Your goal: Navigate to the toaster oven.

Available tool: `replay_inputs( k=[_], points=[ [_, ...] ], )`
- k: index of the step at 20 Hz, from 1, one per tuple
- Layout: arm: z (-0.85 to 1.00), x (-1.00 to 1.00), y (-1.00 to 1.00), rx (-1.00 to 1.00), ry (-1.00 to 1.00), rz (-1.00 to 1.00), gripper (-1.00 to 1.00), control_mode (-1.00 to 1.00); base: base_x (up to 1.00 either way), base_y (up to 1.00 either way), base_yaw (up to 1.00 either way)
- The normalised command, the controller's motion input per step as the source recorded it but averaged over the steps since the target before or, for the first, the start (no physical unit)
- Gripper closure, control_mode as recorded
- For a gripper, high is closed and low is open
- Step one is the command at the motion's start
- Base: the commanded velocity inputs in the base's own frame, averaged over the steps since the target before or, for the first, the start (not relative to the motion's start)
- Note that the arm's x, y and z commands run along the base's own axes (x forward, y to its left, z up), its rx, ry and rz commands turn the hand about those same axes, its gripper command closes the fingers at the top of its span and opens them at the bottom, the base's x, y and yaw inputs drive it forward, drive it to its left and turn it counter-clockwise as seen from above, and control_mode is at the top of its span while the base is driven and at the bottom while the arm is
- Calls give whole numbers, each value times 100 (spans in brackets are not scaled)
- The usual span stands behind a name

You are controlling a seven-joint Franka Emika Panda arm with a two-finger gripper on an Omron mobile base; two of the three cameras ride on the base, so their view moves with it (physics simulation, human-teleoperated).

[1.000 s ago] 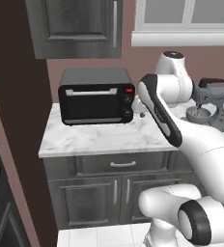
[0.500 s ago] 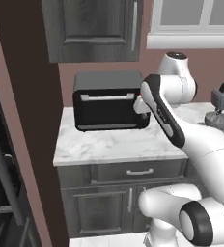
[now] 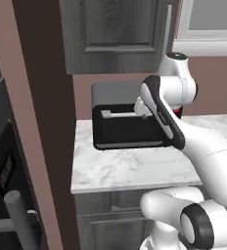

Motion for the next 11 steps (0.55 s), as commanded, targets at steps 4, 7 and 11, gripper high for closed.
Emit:
replay_inputs(
  k=[4,7,11],
  points=[
    [0,0,0,0,0,0,-100,100,51,-2,-3],
    [0,0,0,0,0,0,-100,100,26,0,-4],
    [0,0,0,0,0,0,-100,100,32,0,-3]
  ],
)
